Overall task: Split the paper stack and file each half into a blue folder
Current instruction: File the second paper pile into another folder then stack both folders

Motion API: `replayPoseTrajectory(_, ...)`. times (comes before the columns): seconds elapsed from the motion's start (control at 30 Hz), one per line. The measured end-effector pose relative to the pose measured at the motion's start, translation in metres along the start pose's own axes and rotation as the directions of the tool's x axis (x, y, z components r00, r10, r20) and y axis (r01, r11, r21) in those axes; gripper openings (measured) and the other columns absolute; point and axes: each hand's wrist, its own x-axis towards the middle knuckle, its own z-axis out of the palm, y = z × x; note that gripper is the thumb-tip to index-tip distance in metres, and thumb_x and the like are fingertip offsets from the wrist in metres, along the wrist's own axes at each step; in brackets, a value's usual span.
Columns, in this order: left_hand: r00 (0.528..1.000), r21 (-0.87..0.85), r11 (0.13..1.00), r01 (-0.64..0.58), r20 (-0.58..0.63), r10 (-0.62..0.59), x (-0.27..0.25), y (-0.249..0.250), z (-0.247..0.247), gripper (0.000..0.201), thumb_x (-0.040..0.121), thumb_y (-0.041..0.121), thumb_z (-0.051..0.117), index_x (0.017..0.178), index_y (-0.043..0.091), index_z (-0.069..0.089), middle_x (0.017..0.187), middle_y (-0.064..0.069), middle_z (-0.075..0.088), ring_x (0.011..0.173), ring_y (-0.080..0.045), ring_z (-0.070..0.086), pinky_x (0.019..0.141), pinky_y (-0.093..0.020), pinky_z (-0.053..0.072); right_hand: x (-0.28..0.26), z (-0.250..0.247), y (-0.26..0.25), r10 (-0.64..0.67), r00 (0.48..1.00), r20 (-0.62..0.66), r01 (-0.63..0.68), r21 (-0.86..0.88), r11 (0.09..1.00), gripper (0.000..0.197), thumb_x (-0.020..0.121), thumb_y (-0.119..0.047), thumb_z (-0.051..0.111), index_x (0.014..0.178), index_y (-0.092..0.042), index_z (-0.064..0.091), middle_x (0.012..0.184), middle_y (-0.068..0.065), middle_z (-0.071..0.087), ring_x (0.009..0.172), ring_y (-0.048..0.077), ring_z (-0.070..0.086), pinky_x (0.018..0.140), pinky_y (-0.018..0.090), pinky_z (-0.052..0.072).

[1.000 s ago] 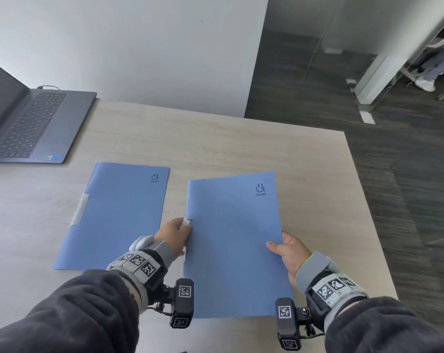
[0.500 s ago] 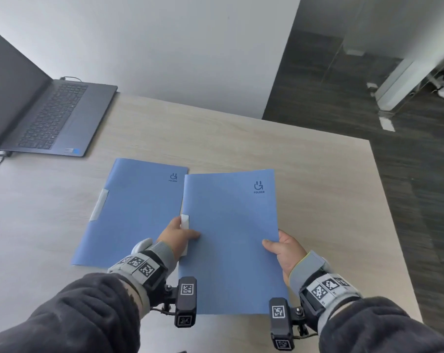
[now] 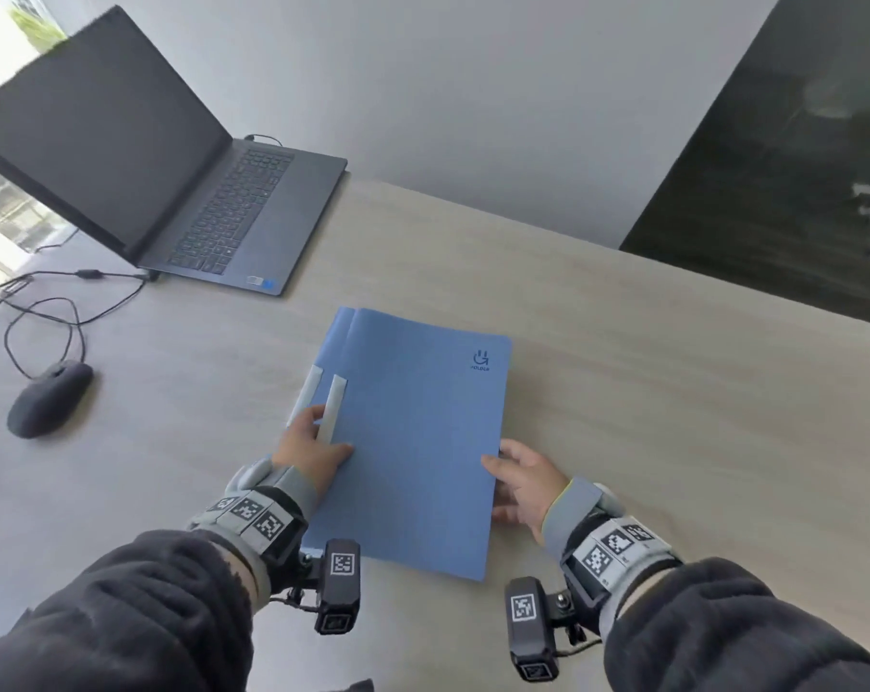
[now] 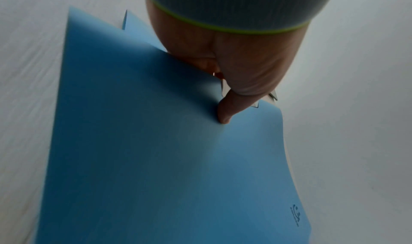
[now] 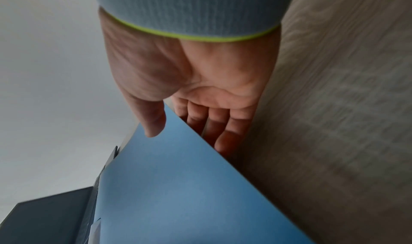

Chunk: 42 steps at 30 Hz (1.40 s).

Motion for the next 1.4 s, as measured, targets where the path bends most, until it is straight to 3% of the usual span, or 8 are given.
replayPoseTrajectory(0.3, 0.995, 0.337, 0.941, 0.022, -0.104, 0.014, 0.039, -0.013, -0.024, 0.056, 0.074, 0.03, 0.069, 0.127, 0.031, 0.055, 0.123, -0.009, 0.054, 0.109, -0.035, 0.054, 0.094, -0.04, 0.044, 0.019, 0.033, -0.017, 0.008, 1.0, -0.006, -0.009, -0.286, 0.958, 0.015, 0.093, -0.022, 0.054, 0.102, -0.033, 0.058, 0.101, 0.005, 0.056, 0.085, 0.016, 0.049, 0.055, 0.024, 0.04)
replayPoseTrajectory(0.4, 0.993, 0.363, 0.931, 0.042, -0.117, 0.001, 0.039, -0.014, -0.021, 0.056, 0.074, 0.032, 0.067, 0.129, 0.033, 0.055, 0.128, -0.007, 0.051, 0.115, -0.037, 0.048, 0.097, -0.04, 0.04, 0.02, 0.031, -0.018, -0.003, 1.0, -0.023, -0.004, -0.306, 0.952, 0.02, 0.093, -0.019, 0.055, 0.111, -0.021, 0.063, 0.097, 0.02, 0.049, 0.084, 0.021, 0.044, 0.053, 0.025, 0.037)
replayPoseTrajectory(0.47, 0.995, 0.353, 0.935, 0.021, -0.103, 0.017, 0.041, -0.011, -0.019, 0.057, 0.074, 0.031, 0.067, 0.129, 0.03, 0.055, 0.128, -0.008, 0.051, 0.114, -0.037, 0.05, 0.099, -0.04, 0.041, 0.023, 0.029, -0.015, -0.01, 0.999, -0.044, -0.005, -0.318, 0.948, 0.032, 0.092, -0.018, 0.056, 0.123, -0.01, 0.058, 0.096, 0.012, 0.046, 0.083, 0.021, 0.044, 0.055, 0.026, 0.039)
replayPoseTrajectory(0.6, 0.999, 0.331, 0.943, -0.032, -0.025, 0.043, 0.042, -0.001, -0.006, 0.061, 0.072, 0.03, 0.072, 0.13, 0.023, 0.055, 0.123, -0.008, 0.052, 0.105, -0.033, 0.059, 0.096, -0.039, 0.047, 0.025, 0.018, -0.008, -0.016, 0.989, -0.147, -0.028, -0.293, 0.956, 0.048, 0.09, -0.021, 0.059, 0.136, -0.014, 0.049, 0.1, 0.002, 0.051, 0.084, 0.019, 0.05, 0.06, 0.029, 0.046)
replayPoseTrajectory(0.8, 0.976, 0.405, 0.897, -0.176, 0.191, 0.105, 0.02, 0.038, 0.058, 0.059, 0.072, 0.03, 0.069, 0.128, 0.021, 0.053, 0.122, -0.005, 0.049, 0.096, -0.028, 0.063, 0.087, -0.033, 0.049, 0.0, -0.046, 0.008, -0.061, 0.919, -0.39, -0.059, -0.289, 0.956, 0.053, 0.082, -0.025, 0.063, 0.133, -0.016, 0.053, 0.127, 0.006, 0.058, 0.109, 0.02, 0.057, 0.101, 0.039, 0.045)
replayPoseTrajectory(1.17, 0.883, 0.512, 0.78, -0.359, 0.458, 0.106, -0.027, 0.057, 0.167, 0.055, 0.058, 0.029, 0.054, 0.112, 0.036, 0.05, 0.101, 0.008, 0.049, 0.079, -0.018, 0.065, 0.08, -0.039, 0.057, -0.065, -0.144, 0.045, 0.018, 0.798, -0.603, -0.086, -0.084, 0.993, 0.049, 0.077, -0.027, 0.064, 0.125, -0.017, 0.057, 0.134, 0.009, 0.056, 0.12, 0.025, 0.055, 0.098, 0.037, 0.042)
replayPoseTrajectory(1.27, 0.881, 0.521, 0.775, -0.358, 0.464, 0.095, -0.03, 0.055, 0.175, 0.057, 0.055, 0.031, 0.055, 0.112, 0.038, 0.05, 0.09, 0.014, 0.045, 0.076, -0.017, 0.064, 0.078, -0.039, 0.058, -0.075, -0.155, 0.056, 0.029, 0.806, -0.591, -0.069, -0.045, 0.997, 0.063, 0.062, -0.039, 0.057, 0.123, -0.022, 0.057, 0.131, 0.003, 0.057, 0.116, 0.023, 0.056, 0.098, 0.042, 0.044)
replayPoseTrajectory(1.4, 0.873, 0.498, 0.785, -0.37, 0.475, 0.11, -0.049, 0.071, 0.17, 0.058, 0.066, 0.029, 0.07, 0.121, 0.019, 0.053, 0.102, -0.001, 0.05, 0.084, -0.026, 0.06, 0.078, -0.038, 0.056, -0.08, -0.158, 0.061, 0.012, 0.852, -0.524, -0.013, 0.002, 1.0, 0.056, 0.069, -0.034, 0.061, 0.123, -0.02, 0.057, 0.128, 0.002, 0.055, 0.113, 0.017, 0.053, 0.1, 0.039, 0.042)
